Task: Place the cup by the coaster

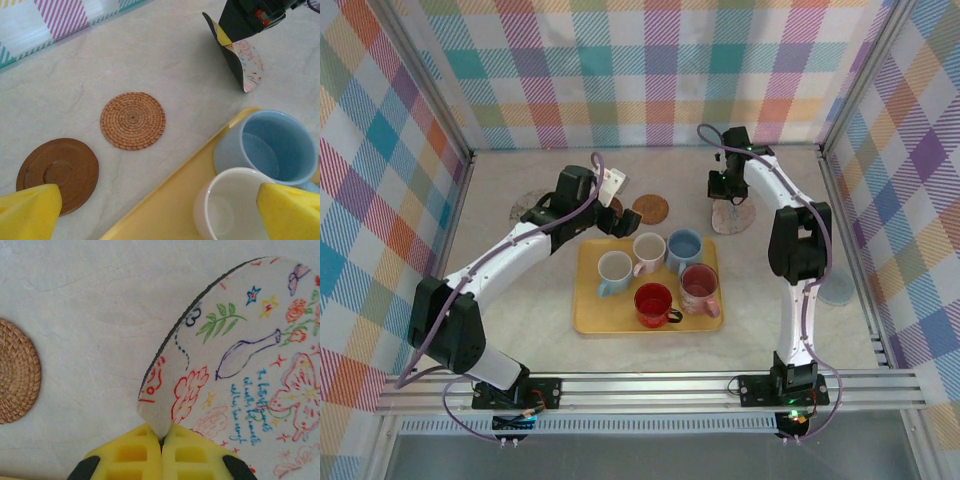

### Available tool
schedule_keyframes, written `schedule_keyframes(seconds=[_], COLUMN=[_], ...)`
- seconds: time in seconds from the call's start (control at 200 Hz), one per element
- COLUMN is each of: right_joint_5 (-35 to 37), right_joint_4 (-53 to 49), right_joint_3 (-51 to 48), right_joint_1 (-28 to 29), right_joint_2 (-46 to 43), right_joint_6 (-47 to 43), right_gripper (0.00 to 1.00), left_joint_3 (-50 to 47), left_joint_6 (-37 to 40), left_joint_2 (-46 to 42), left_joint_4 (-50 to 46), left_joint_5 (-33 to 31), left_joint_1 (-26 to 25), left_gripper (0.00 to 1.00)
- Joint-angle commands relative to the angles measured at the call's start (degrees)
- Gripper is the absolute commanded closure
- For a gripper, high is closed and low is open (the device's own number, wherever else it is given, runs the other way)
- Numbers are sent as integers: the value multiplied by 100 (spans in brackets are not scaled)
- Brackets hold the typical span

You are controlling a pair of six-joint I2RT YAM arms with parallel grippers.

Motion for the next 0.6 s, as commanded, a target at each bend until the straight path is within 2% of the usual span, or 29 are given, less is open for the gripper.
schedule_keyframes(seconds=[0.0, 0.275, 0.465, 0.51, 0.595], right_joint_5=[-210, -671, -671, -720, -713], right_joint_4=[-138, -251, -469, -465, -457], right_joint_3=[357, 939, 1328, 1360, 1368], right_joint_1=[73, 207, 269, 284, 313], right_joint_2=[226, 735, 1129, 1177, 1238], right_joint_6=[67, 226, 275, 258, 234], right_gripper=[100, 100, 100, 98, 84], left_joint_3=[218, 394, 483, 477, 479], left_joint_6=[-18, -22, -42, -46, -46], left_joint_2=[157, 378, 453, 454, 462], left_joint_4=[72, 20, -116, -130, -128], left_joint_5=[77, 188, 185, 183, 147], left_joint_1=[81, 202, 215, 217, 229], left_gripper=[0, 0, 0, 0, 0])
